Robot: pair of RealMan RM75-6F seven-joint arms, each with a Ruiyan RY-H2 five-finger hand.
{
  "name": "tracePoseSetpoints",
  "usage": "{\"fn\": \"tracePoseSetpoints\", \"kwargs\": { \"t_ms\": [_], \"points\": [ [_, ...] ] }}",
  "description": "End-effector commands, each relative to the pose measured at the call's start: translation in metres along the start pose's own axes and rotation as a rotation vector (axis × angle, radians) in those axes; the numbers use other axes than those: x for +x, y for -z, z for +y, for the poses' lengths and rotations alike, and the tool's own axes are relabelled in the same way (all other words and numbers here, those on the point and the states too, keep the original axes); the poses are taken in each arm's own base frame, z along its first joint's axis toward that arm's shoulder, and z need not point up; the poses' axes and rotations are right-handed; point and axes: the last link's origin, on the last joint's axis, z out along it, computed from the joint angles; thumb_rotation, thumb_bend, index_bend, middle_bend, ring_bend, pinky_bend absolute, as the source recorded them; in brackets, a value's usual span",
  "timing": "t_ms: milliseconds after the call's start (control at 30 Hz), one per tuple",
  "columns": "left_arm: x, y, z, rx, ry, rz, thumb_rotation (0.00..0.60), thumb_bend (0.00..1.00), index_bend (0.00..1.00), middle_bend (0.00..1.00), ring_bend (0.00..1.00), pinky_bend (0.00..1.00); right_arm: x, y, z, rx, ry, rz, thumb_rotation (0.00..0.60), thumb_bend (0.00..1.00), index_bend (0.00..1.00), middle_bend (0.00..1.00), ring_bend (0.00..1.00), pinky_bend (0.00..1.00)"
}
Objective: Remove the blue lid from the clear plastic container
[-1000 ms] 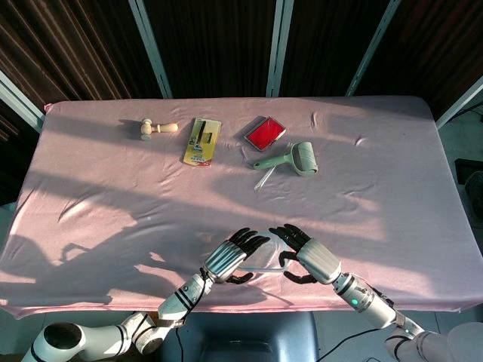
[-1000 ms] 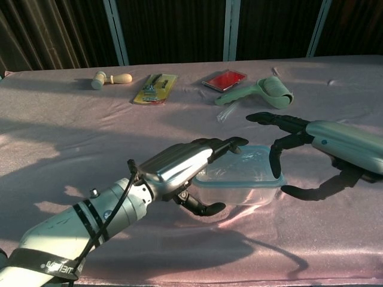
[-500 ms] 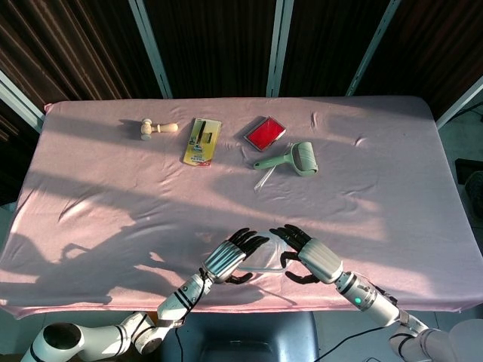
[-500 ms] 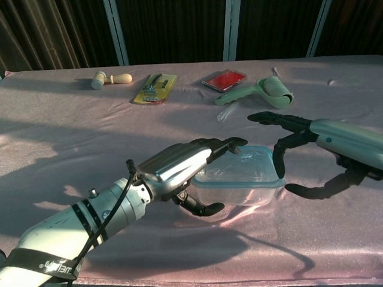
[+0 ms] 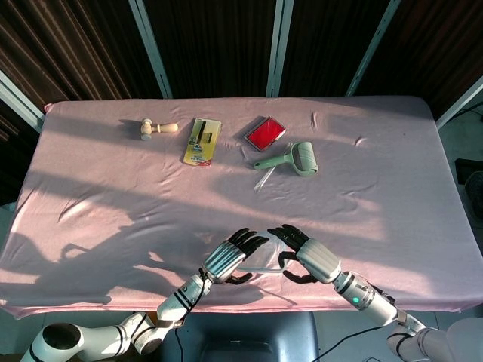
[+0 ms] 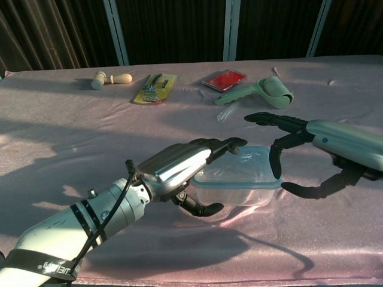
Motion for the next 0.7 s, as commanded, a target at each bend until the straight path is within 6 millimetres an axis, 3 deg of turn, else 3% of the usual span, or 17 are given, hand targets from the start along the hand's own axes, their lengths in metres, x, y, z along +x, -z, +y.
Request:
{"fn": "tracePoseSetpoints", "kwargs": {
  "t_ms": [33,700],
  "points": [
    [0.0001,0.0001,-0.0008,0.004,0.003,-0.002,0.600,0.36,0.00,0.55,0.41,0.32,-0.0001,0.0012,0.0012,-0.004,-0.001,0.000,0.600,0.46,0.66,0.12,0.00,0.00],
    [-0.0015,-0.0001,0.0009,0.002,0.004,-0.008,0.600,0.36,0.00,0.55,0.41,0.33,-0.0038,-0.0039,0.0002,-0.007,-0.017,0.010,0.600,0.46,0.64,0.12,0.00,0.00]
  ]
}}
